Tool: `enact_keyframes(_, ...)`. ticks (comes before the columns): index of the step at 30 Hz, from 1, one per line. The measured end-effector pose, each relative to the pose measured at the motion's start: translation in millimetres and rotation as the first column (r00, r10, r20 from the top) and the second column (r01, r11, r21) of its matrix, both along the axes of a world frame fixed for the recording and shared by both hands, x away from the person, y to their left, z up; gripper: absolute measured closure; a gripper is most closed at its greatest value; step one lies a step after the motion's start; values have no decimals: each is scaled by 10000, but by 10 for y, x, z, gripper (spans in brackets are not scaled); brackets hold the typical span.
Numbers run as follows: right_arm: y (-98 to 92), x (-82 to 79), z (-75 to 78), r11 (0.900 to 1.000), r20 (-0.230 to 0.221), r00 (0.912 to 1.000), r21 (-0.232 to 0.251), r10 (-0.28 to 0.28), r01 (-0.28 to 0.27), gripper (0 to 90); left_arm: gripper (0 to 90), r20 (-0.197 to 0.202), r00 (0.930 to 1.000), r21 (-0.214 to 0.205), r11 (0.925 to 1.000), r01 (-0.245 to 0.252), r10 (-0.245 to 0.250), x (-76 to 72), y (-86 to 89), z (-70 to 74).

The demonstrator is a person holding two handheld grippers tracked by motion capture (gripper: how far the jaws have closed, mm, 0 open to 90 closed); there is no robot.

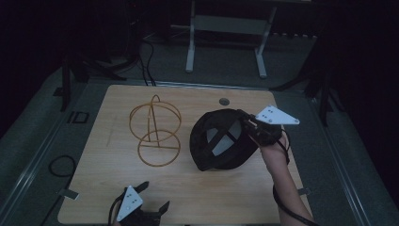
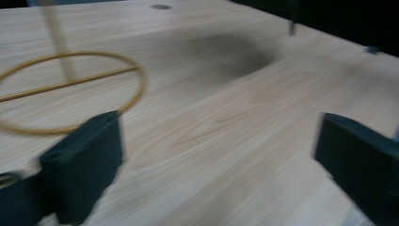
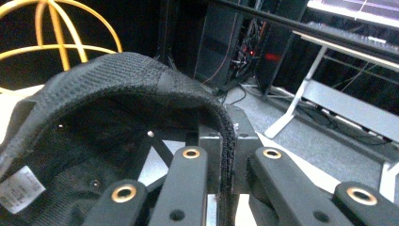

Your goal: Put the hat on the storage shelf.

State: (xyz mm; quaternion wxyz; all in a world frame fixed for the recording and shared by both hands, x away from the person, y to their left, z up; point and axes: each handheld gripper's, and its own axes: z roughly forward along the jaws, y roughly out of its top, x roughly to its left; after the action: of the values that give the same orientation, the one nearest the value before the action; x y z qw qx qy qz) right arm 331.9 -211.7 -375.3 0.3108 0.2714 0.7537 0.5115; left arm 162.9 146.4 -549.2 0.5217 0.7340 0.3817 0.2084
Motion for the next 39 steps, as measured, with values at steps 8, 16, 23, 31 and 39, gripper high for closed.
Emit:
enact_keyframes(8,58,-181,24,9999,246,9997,135,-77,74,870,62,-40,9978,-1016,9927,650,-658,210,-411,215)
enact_keyframes(16,57,-239,57,9998,416,9991,200,78,-87,870,70,122,9981,-1491,9869,610,-598,464,-655,374)
enact_keyframes(23,56,-301,81,9991,581,9979,272,298,-314,870,154,441,9988,-1482,9886,283,-220,586,-876,470)
enact_keyframes(31,60,-410,160,9976,782,9950,238,625,-646,870,300,351,9978,-1486,9876,-505,563,650,-1012,415)
enact_keyframes(39,28,-441,83,9992,651,9971,-105,385,-379,869,870,636,9868,-1828,9738,-1352,1490,792,-855,543)
